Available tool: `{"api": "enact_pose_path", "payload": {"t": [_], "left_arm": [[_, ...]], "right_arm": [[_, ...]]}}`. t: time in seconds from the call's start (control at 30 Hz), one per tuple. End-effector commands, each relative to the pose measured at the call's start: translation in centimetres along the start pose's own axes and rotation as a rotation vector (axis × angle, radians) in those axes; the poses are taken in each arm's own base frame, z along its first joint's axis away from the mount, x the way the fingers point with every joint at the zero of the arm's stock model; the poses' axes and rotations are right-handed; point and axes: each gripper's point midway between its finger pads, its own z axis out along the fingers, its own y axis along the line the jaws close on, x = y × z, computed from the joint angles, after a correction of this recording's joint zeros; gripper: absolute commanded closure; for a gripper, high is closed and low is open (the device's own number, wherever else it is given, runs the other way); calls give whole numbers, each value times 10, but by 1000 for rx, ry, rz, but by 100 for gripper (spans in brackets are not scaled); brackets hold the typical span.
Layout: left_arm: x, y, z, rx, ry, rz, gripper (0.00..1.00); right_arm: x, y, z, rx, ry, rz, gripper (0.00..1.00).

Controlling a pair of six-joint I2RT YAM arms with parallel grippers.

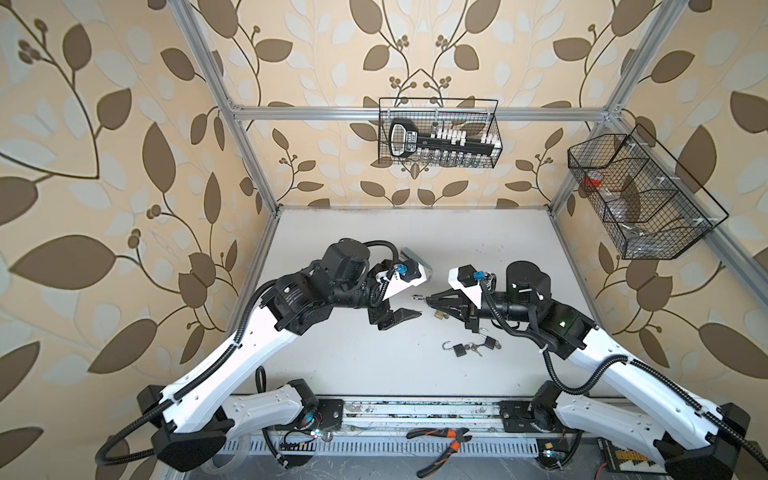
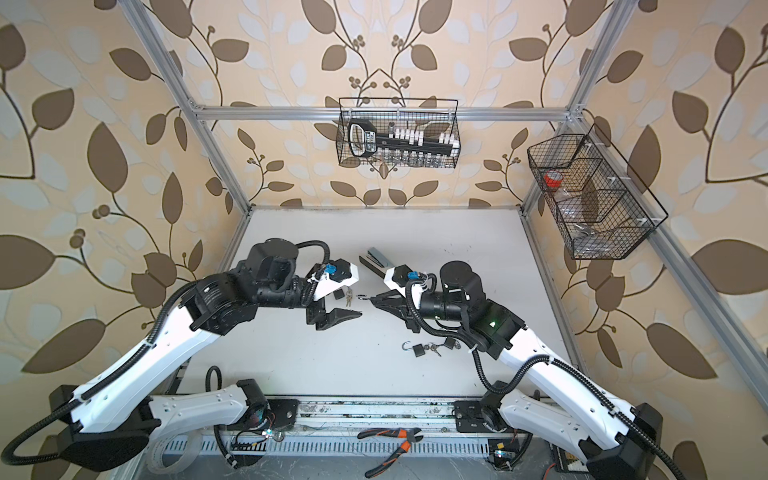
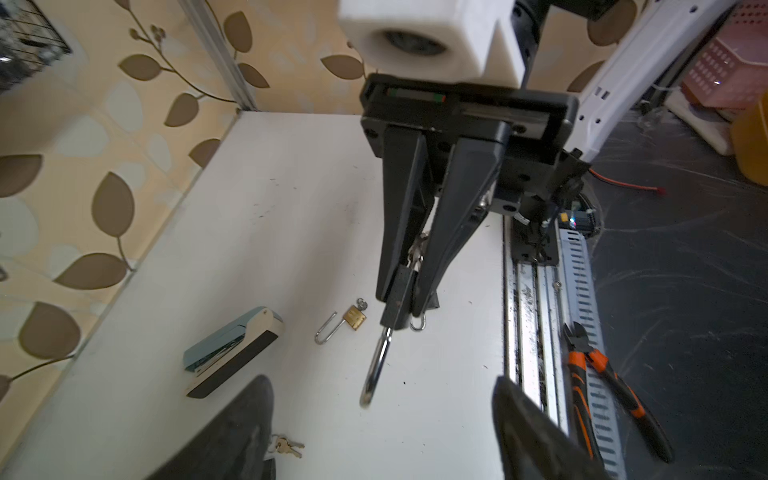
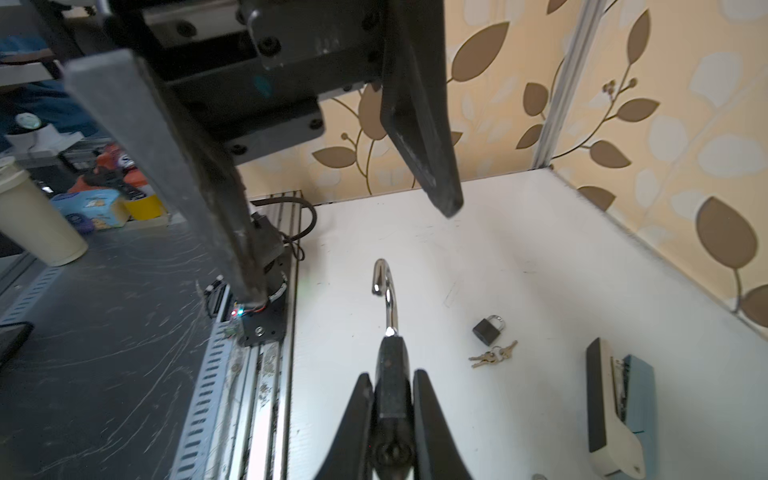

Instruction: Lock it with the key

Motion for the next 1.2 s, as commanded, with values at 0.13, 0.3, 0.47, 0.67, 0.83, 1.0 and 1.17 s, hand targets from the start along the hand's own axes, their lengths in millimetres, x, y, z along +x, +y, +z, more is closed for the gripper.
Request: {"api": "enact_pose_path", "payload": {"t": [0.13,0.3,0.47,0.67,0.83,1.0,1.17], "left_arm": [[-42,43,-21,-176,-235,-448,1],[-42,29,-13,-47,-323,-637,1],[-28,40,-10,-116,-293,-690,1],[-29,44,-3,-101,-268,-710,4],[-23,40,7,-63,-244,-718,10],[-26,28,13,23,-236,-702,17],[-15,25,17,30,-214,-711,23]], "right_arm": [[-18,-28,-3,169,-108,-26,100],[-20,-19,-1,118,-131,-50,100],[-25,-3,-7,47,-165,-108,100],[-30,14,-13,-37,-190,-157,100],[-34,15,-17,-30,-207,-165,100],[-34,11,-16,-11,-204,-158,100],[-36,10,-18,1,-217,-148,100]]}}
